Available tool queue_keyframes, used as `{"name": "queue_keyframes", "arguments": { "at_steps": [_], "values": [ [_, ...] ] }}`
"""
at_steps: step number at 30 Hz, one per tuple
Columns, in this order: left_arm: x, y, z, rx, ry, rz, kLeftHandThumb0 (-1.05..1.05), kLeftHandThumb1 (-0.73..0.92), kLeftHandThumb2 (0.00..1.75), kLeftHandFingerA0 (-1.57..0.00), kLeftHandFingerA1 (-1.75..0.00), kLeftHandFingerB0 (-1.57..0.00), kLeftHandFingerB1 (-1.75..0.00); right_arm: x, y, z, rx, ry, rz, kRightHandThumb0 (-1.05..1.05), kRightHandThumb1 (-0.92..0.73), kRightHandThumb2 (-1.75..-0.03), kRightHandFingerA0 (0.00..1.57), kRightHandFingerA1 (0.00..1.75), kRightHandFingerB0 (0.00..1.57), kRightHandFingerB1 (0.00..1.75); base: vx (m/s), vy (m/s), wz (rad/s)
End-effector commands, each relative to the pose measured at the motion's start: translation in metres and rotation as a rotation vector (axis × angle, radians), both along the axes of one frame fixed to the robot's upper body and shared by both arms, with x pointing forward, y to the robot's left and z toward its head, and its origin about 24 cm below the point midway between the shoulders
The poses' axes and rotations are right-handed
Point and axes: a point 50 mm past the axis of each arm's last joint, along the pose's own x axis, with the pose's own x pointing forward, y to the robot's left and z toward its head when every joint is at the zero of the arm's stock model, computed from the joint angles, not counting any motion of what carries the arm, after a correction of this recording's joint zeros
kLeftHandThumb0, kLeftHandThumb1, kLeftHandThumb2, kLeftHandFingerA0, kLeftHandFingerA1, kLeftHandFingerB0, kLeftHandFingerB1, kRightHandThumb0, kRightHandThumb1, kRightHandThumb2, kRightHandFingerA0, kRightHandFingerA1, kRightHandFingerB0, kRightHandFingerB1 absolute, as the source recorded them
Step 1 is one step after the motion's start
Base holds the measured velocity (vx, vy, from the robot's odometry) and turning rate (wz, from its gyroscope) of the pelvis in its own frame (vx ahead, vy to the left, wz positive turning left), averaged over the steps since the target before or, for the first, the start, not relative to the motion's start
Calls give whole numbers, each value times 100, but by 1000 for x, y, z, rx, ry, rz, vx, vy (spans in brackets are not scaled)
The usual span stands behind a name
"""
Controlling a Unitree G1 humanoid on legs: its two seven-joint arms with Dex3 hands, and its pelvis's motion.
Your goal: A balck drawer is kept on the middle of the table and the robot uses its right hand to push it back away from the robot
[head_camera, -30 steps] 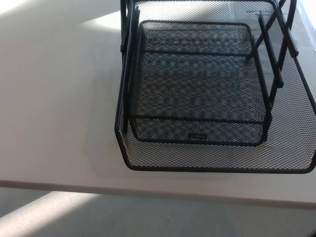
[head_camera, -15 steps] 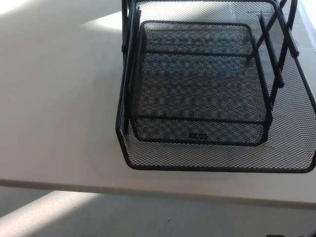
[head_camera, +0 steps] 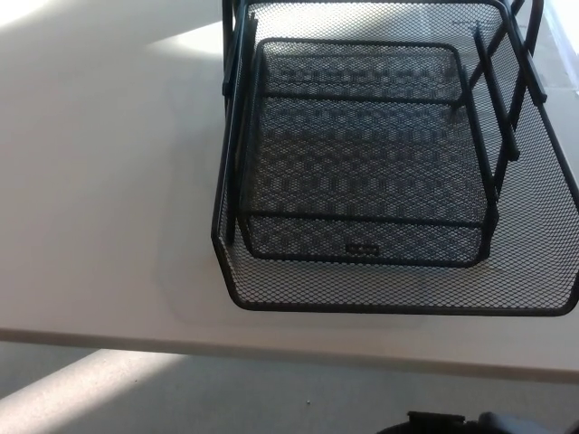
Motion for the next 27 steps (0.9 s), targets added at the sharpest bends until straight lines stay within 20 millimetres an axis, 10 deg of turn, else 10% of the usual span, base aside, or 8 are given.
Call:
{"name": "queue_keyframes", "arguments": {
  "at_steps": [1, 3, 9, 16, 18, 19, 21, 27],
  "values": [
    [0, 6, 5, 19, 13, -41, -56, 71, 63, -48, -38, -32, -33, -33, 27, 45, -79, 134, 359, -59, -83, -65, 37, 36, 29, 31, 0, 0, 0],
    [0, 6, 5, 25, 18, -47, -57, 72, 63, -46, -38, -32, -32, -33, 30, 51, -82, 133, 402, -54, -63, -100, 34, 55, 16, 45, 0, 0, 0],
    [-1, 6, 4, 19, 12, -43, -57, 72, 63, -46, -38, -32, -32, -35, 34, 61, -74, 154, 463, -59, -80, -65, 38, 38, 29, 31, 0, 0, 0],
    [0, 5, 5, 19, 17, -49, -56, 72, 63, -48, -38, -31, -32, -35, 41, 74, -45, 185, 546, -53, -64, -101, 34, 55, 17, 45, 0, 0, 0],
    [1, 5, 5, 21, 17, -56, -57, 72, 63, -47, -38, -31, -32, -33, 42, 77, -48, 193, 560, -56, -82, -65, 37, 37, 29, 31, 0, 0, 0],
    [1, 5, 5, 23, 18, -58, -57, 72, 63, -46, -38, -30, -32, -31, 42, 77, -42, 193, 563, -53, -64, -101, 34, 55, 17, 45, 0, 0, 0],
    [1, 5, 5, 22, 21, -56, -57, 72, 63, -44, -37, -29, -31, -29, 42, 79, -59, 186, 557, -53, -64, -101, 34, 55, 17, 45, 0, 0, 0],
    [1, 5, 5, 27, 16, -58, -57, 72, 63, -47, -38, -32, -32, -23, 44, 82, -86, 190, 554, -55, -82, -64, 38, 38, 29, 31, 0, 0, 0]
  ]
}}
